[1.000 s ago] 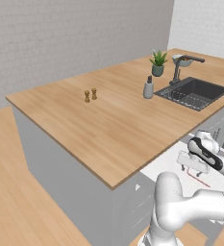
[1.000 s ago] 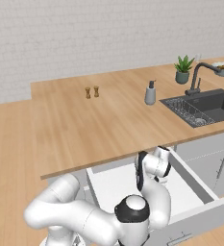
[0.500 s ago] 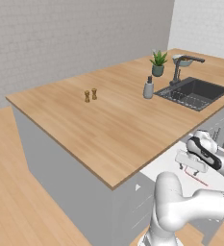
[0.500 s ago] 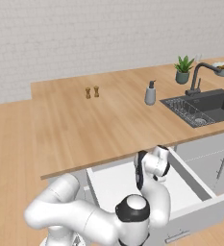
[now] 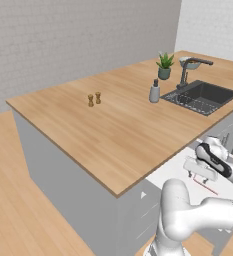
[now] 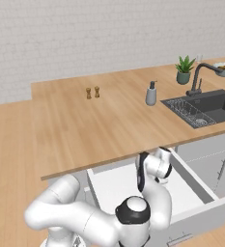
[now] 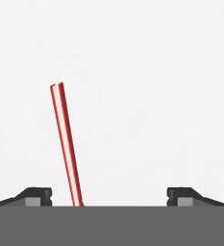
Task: Take a straw from the drawer in front and place it inside the glass cup on the dining counter.
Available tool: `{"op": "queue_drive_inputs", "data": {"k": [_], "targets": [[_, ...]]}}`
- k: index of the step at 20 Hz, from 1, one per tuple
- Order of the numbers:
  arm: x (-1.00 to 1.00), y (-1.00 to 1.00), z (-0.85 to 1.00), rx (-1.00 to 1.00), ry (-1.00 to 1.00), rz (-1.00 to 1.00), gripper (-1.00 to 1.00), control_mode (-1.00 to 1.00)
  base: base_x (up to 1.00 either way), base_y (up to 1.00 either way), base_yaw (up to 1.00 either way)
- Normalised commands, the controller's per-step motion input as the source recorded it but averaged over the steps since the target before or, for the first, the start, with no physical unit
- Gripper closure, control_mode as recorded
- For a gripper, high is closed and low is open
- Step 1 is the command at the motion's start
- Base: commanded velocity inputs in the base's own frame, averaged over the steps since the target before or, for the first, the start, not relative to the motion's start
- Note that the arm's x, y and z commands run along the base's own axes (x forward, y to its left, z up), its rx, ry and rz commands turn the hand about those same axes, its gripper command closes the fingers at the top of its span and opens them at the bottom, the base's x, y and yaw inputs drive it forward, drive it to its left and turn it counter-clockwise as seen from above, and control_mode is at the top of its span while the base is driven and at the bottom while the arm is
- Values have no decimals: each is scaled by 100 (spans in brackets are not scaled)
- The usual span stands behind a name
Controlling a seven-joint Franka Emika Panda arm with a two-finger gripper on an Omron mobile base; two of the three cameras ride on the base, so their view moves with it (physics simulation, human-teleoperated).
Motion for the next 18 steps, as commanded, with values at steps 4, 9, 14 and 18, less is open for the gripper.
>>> {"op": "queue_drive_inputs", "data": {"k": [4,9,14,18], "targets": [[-42,-10,-47,0,-1,-5,100,-100,0,0,0],[-1,-1,-31,0,0,-3,100,-100,0,0,0],[14,0,-14,0,0,0,100,-100,0,0,0],[1,0,-23,0,0,0,100,-100,0,0,0]]}}
